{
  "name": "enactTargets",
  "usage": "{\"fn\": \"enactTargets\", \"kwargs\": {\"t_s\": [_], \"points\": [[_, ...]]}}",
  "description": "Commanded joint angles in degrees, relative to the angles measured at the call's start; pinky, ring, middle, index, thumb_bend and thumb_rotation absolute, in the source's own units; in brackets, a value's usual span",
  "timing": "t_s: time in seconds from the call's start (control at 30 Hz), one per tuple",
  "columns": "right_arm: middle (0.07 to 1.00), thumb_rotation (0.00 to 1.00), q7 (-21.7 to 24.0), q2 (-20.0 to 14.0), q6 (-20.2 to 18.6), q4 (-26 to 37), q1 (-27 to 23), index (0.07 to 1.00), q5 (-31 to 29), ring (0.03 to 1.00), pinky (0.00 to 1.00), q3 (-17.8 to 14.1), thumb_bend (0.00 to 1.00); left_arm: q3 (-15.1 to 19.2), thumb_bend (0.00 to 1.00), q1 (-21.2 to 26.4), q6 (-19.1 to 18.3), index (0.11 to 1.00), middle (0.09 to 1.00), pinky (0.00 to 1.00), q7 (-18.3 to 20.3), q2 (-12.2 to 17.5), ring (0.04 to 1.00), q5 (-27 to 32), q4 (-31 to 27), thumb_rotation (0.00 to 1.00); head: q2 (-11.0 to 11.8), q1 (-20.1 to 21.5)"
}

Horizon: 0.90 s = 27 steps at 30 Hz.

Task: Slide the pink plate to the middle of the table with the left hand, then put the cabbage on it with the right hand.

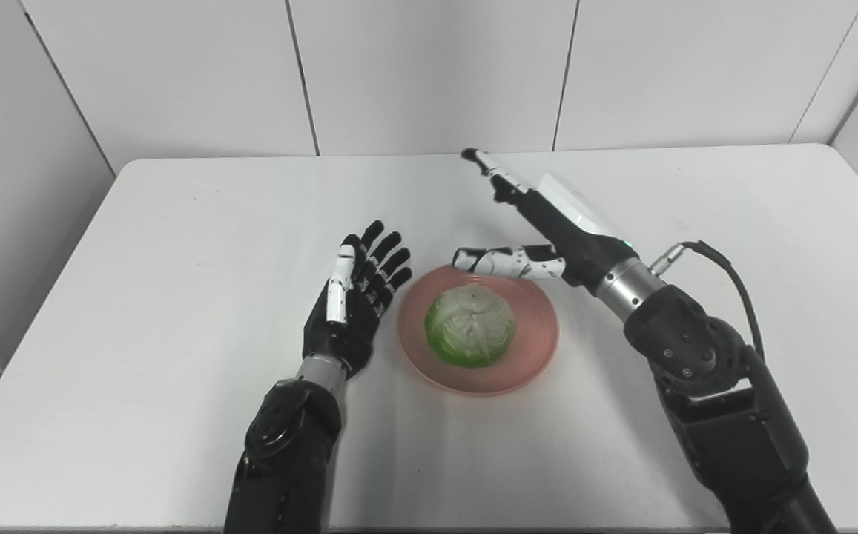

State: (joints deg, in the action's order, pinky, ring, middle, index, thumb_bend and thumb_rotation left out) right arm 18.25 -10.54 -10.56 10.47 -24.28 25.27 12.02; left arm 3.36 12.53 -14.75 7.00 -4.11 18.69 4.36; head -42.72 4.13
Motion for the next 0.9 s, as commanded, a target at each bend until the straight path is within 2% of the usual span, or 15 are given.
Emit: {"fn": "enactTargets", "kwargs": {"t_s": [0.0, 0.1, 0.13, 0.17, 0.27, 0.33, 0.43, 0.5, 0.67, 0.87], "points": [[1.0, 1.0, -4.0, 1.5, 2.5, 1.6, -1.0, 1.0, -1.1, 0.987, 0.88, -1.6, 1.0, -0.3, 0.36, -1.2, 0.2, 0.986, 0.981, 0.96, -0.6, 0.5, 0.966, -1.4, -0.7, 1.0, 0.0, 0.0], [1.0, 1.0, -8.7, 3.7, 5.9, 0.4, 0.8, 1.0, -3.4, 0.973, 0.88, -3.8, 1.0, -1.3, 0.37, -2.0, 2.1, 0.999, 0.995, 0.99, -0.3, 1.4, 0.984, -3.4, -1.4, 1.0, 0.1, 0.1], [1.0, 1.0, -10.0, 4.5, 7.2, -0.2, 1.3, 1.0, -4.9, 0.989, 0.95, -4.7, 0.99, -1.5, 0.38, -2.3, 2.9, 1.0, 0.998, 1.0, -0.2, 1.7, 0.992, -3.9, -1.6, 1.0, 0.1, 0.1], [1.0, 1.0, -11.4, 5.0, 8.9, -0.9, 2.3, 1.0, -6.2, 0.993, 0.96, -5.5, 0.99, -1.9, 0.38, -2.7, 4.0, 1.0, 0.999, 1.0, -0.2, 2.2, 0.995, -5.1, -1.8, 1.0, 0.2, 0.3], [1.0, 1.0, -14.2, 6.1, 11.2, -1.8, 4.9, 1.0, -8.0, 1.0, 1.0, -7.2, 0.88, -2.6, 0.4, -4.0, 6.5, 1.0, 1.0, 1.0, -0.2, 3.3, 1.0, -7.6, -2.5, 1.0, 0.3, 0.2], [1.0, 1.0, -15.2, 7.2, 9.8, -1.2, 7.7, 1.0, -9.8, 1.0, 1.0, -8.3, 0.84, -2.9, 0.42, -5.4, 8.0, 1.0, 1.0, 1.0, -0.6, 4.0, 1.0, -9.6, -3.5, 1.0, 0.3, 0.2], [1.0, 1.0, -15.3, 8.9, 6.7, -0.1, 12.4, 1.0, -13.2, 1.0, 1.0, -9.6, 0.69, -3.4, 0.42, -7.7, 10.2, 1.0, 1.0, 1.0, -1.2, 4.0, 1.0, -11.7, -5.3, 1.0, 0.4, 0.0], [1.0, 1.0, -15.7, 9.8, 6.1, -0.1, 14.4, 1.0, -14.0, 1.0, 1.0, -9.7, 0.64, -3.6, 0.43, -8.8, 11.0, 1.0, 1.0, 1.0, -1.4, 4.1, 1.0, -12.7, -6.0, 1.0, 0.4, -0.2], [1.0, 1.0, -15.4, 10.9, 8.2, -1.6, 19.0, 1.0, -17.3, 1.0, 1.0, -9.3, 0.5, -5.0, 0.43, -12.2, 13.6, 1.0, 1.0, 1.0, -3.0, 4.3, 1.0, -17.4, -8.5, 1.0, 0.6, -0.1], [1.0, 1.0, -15.4, 10.5, 10.9, -3.9, 20.6, 1.0, -19.9, 1.0, 1.0, -9.5, 0.39, -6.2, 0.43, -15.3, 13.2, 1.0, 1.0, 1.0, -3.6, 4.1, 1.0, -19.5, -10.9, 1.0, 0.6, -0.5]]}}
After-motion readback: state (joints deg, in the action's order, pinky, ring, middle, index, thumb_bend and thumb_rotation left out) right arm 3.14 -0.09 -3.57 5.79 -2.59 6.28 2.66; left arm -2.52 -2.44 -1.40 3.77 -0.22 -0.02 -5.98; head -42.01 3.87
